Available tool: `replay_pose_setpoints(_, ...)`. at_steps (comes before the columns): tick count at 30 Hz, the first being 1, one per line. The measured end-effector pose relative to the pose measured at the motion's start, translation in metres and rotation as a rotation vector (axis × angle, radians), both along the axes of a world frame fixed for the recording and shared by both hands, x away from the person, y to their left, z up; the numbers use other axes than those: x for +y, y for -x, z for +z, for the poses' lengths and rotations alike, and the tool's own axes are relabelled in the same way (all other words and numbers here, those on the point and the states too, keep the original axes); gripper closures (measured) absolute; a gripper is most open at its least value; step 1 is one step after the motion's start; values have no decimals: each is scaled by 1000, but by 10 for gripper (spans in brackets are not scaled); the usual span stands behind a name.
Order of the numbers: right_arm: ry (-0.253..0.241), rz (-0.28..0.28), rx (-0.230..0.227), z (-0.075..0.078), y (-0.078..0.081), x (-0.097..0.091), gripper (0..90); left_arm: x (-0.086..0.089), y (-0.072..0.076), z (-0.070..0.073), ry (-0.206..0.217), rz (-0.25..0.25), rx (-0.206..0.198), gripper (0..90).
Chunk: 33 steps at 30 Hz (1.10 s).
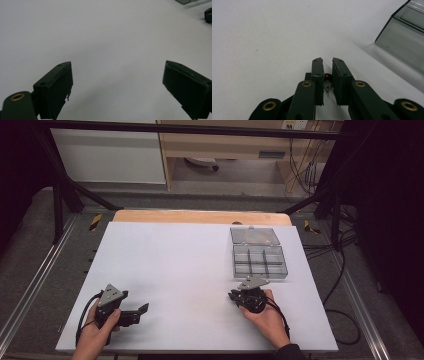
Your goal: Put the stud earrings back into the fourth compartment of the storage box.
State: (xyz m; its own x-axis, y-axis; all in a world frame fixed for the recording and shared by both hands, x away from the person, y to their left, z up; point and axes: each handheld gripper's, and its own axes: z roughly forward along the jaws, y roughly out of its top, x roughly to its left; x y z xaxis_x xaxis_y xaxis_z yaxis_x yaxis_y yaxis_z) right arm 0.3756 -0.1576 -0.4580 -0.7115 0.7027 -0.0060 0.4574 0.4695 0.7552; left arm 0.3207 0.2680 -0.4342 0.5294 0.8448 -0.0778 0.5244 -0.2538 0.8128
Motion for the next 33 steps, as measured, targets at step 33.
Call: replay_pose_setpoints(33,-230,-68,-5,45,-9,-41,805,0,1,-1,4,2,3,97)
